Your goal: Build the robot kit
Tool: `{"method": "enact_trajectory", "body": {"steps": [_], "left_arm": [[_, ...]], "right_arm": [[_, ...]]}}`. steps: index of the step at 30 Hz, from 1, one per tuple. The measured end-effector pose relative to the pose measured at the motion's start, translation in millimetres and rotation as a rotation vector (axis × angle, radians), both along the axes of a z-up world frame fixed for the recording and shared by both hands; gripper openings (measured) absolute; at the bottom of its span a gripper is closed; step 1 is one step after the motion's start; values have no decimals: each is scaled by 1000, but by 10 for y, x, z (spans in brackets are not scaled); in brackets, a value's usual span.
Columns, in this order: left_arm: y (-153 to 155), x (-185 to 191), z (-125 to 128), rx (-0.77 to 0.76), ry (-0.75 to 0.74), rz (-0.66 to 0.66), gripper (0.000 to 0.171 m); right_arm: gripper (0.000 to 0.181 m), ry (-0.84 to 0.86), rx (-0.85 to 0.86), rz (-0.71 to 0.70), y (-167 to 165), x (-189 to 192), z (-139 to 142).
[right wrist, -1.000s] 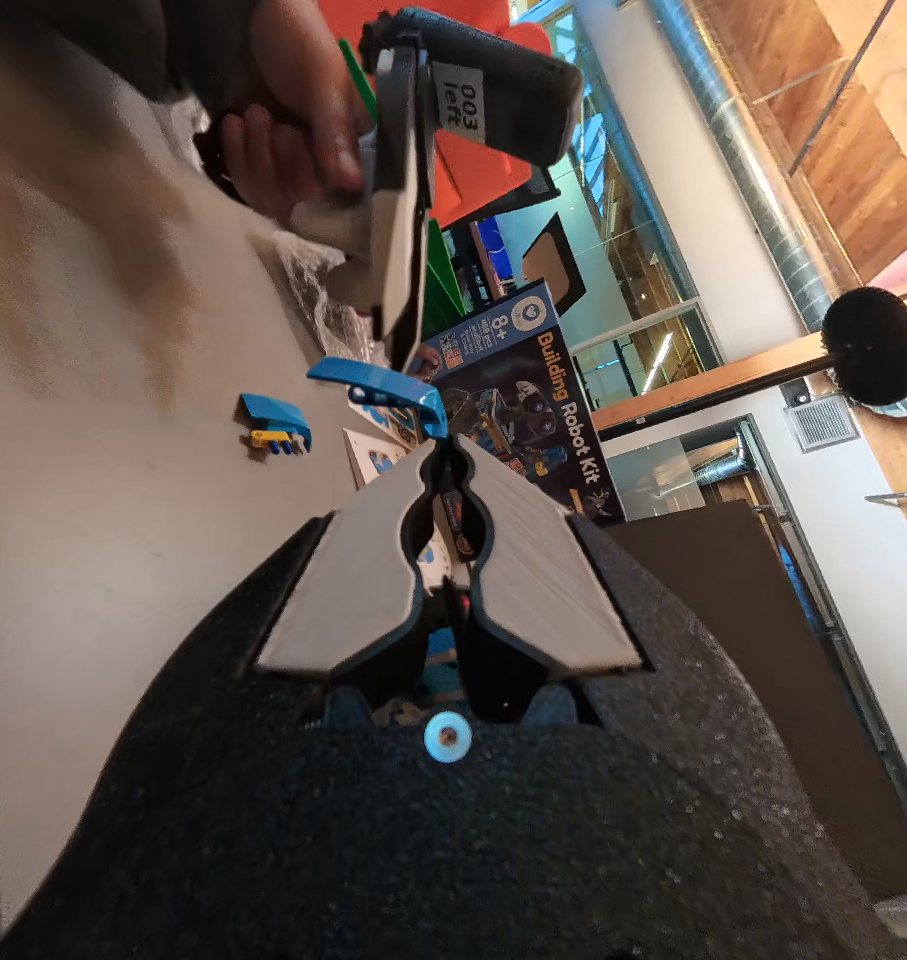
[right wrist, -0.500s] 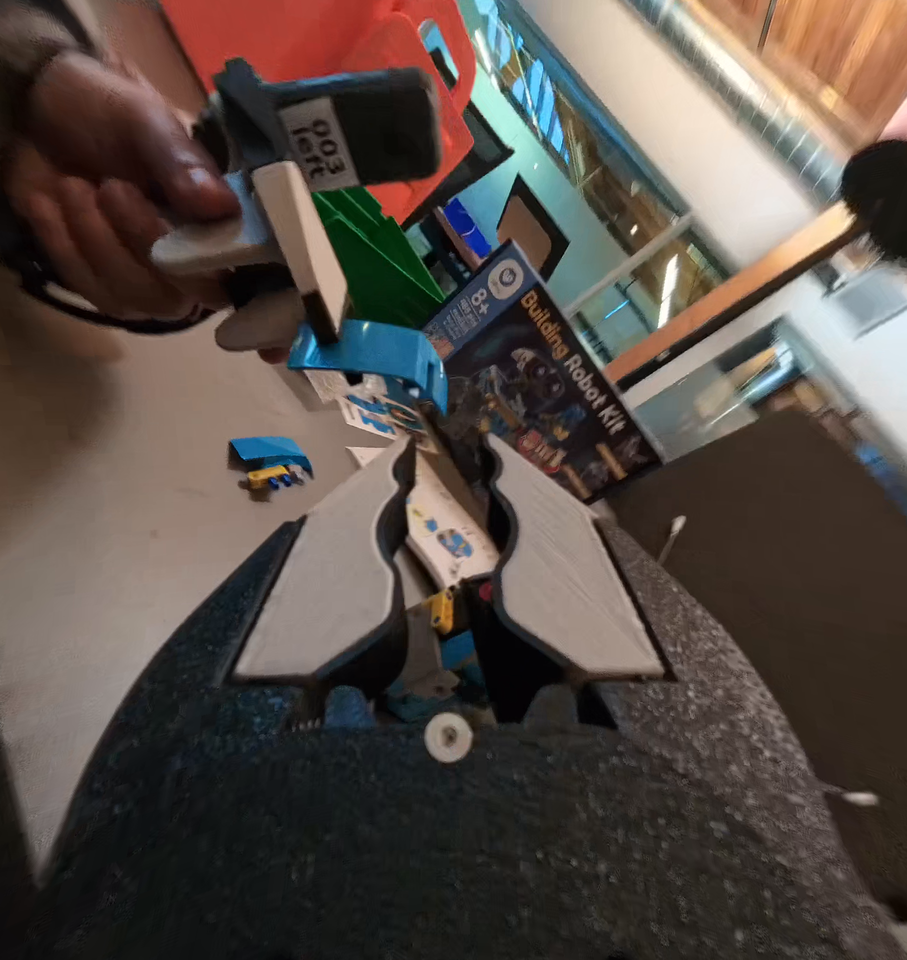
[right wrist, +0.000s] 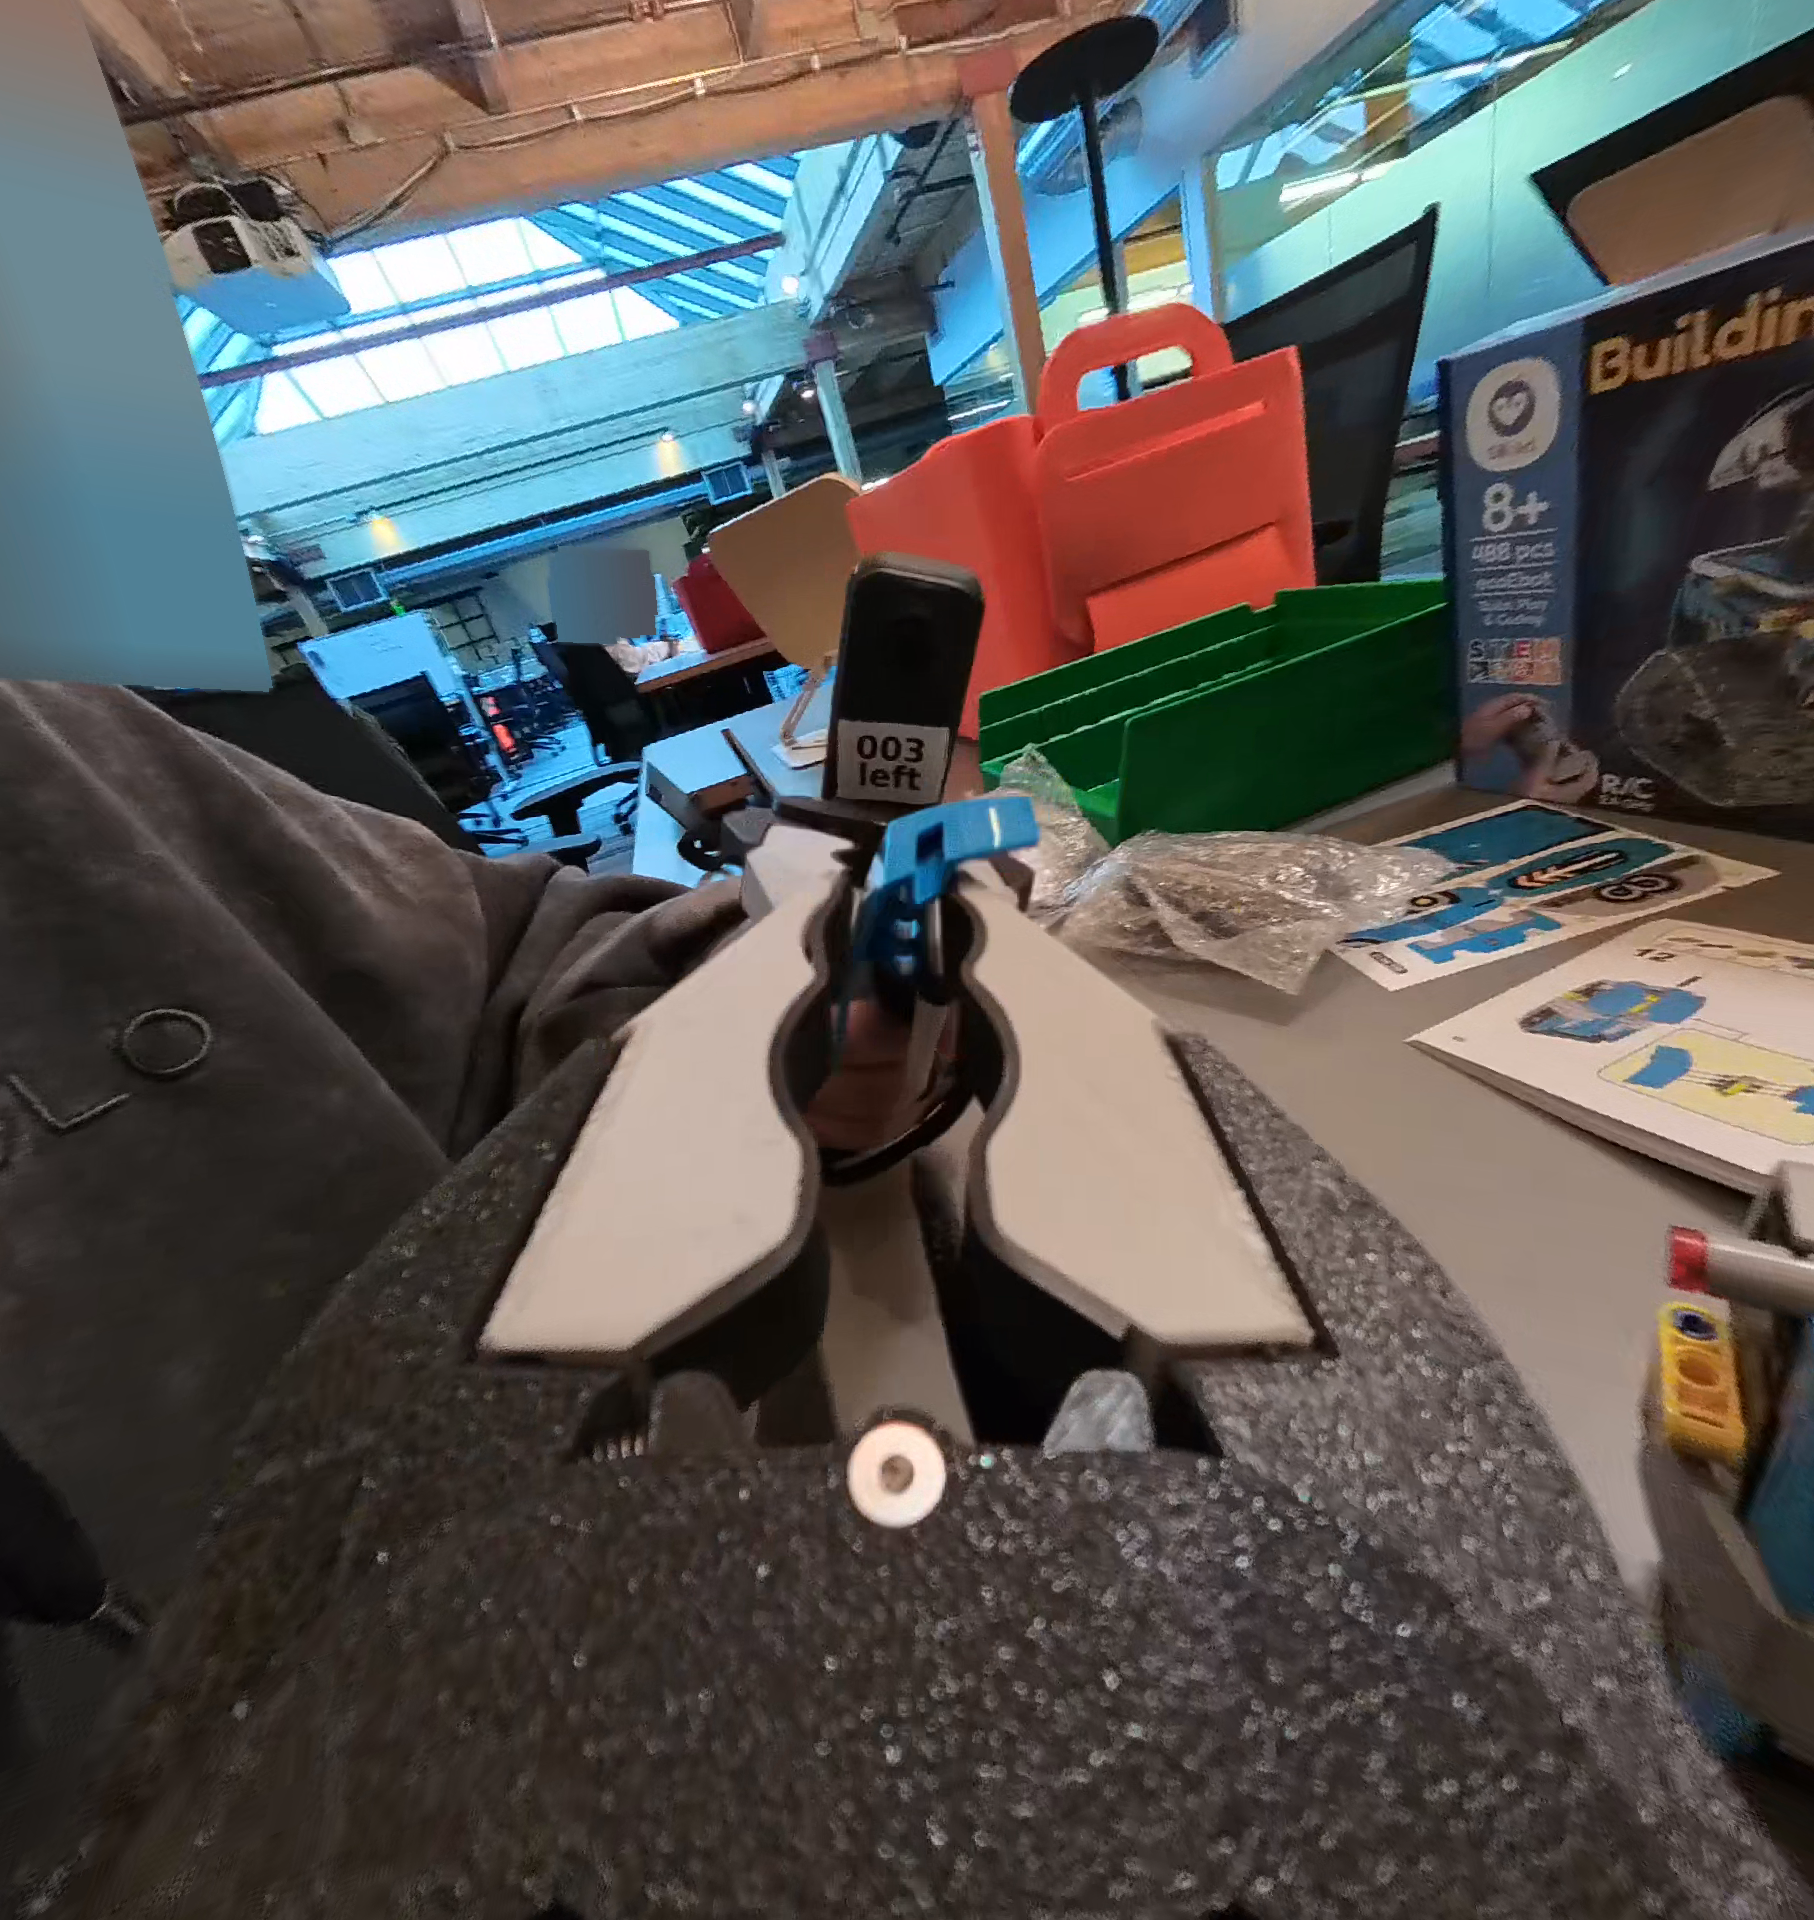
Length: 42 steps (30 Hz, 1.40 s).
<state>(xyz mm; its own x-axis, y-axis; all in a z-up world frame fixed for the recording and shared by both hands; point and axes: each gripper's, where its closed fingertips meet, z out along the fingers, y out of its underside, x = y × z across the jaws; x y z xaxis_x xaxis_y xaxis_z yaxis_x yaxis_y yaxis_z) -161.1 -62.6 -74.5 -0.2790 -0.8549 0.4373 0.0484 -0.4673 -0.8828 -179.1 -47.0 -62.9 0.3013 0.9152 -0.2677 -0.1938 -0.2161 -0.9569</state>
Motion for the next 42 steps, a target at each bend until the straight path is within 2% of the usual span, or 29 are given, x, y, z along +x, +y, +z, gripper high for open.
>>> {"method": "enact_trajectory", "body": {"steps": [6, 11, 14, 16, 18, 19, 21, 23, 24, 27, 29, 33, 36, 42], "left_arm": [[13, 23, -55, 72, 39, 56, 13], [15, 16, -39, 27, 28, 35, 14], [-1, 18, -65, 60, 56, 26, 14], [172, -59, -120, 103, 119, 68, 22], [450, -201, -255, 91, 235, 105, 35], [565, -270, -440, 90, 361, 104, 46], [841, -472, -905, 176, 639, 179, 49], [994, -652, -1186, 211, 800, 218, 48], [1075, -686, -1218, 187, 814, 257, 45], [1060, -691, -1296, 99, 826, 229, 45], [1047, -658, -1375, 46, 831, 216, 45], [1022, -584, -1368, -4, 796, 203, 38], [996, -551, -1376, 19, 805, 211, 38], [1001, -507, -1380, -1, 808, 251, 33]], "right_arm": [[12, 34, -84, 57, -1, -5, -49], [13, 1, -58, 43, -12, -4, -82], [12, -26, -52, 73, -27, 4, -97], [13, -69, -58, 34, 47, 47, -153], [13, -149, -81, -54, 187, 120, -288], [13, -208, -109, -72, 230, 123, -405], [13, -318, -209, -82, 289, 82, -681], [13, -389, -303, -103, 358, 51, -893], [13, -428, -344, -134, 421, 59, -994], [13, -454, -443, -240, 623, 76, -1150], [13, -450, -498, -261, 693, 29, -1222], [13, -461, -533, -321, 823, 4, -1326], [13, -467, -564, -293, 819, -50, -1403], [14, -337, -698, -174, 762, -149, -1400]]}}
